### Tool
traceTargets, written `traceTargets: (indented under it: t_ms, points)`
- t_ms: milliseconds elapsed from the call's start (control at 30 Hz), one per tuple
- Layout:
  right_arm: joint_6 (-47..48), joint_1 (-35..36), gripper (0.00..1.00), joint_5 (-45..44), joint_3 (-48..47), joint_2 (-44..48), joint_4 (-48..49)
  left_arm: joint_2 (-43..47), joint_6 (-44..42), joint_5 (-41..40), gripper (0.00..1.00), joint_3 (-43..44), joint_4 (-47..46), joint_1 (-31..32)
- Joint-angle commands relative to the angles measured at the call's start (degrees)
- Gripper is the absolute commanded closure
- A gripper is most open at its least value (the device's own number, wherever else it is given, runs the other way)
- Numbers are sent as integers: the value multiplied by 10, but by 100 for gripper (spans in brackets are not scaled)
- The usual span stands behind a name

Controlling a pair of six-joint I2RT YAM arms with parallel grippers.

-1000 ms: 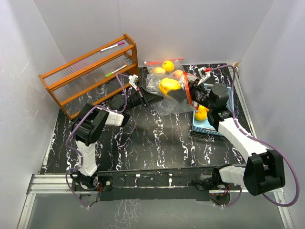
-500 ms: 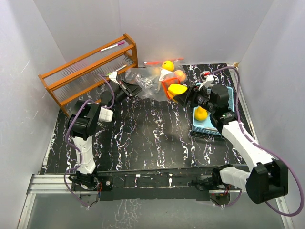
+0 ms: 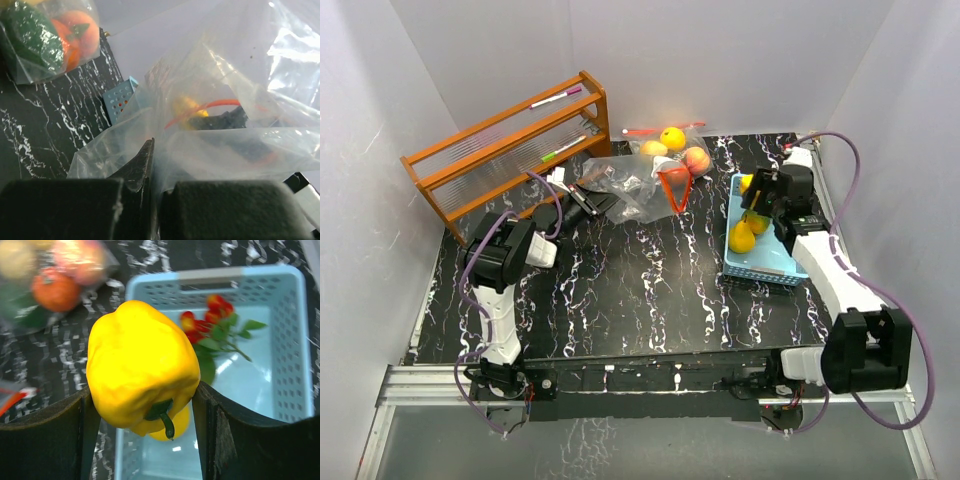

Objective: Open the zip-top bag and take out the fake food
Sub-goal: Place the zipper food storage bag at the center of the board.

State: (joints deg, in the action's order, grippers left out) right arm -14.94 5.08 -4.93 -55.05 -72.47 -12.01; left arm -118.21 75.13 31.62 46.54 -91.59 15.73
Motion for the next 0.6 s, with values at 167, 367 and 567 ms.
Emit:
traceTargets:
  t_ms: [167, 367, 567]
  points:
    - [-108, -151, 60, 46, 62, -53, 91, 121, -173, -93, 100, -34, 208, 58]
    - [-139, -171, 15, 111, 79, -79, 127, 175, -227, -193, 100, -41, 381, 83]
    - [-109, -163, 2, 82, 78, -14, 125, 207, -255, -228, 62, -28, 488, 82]
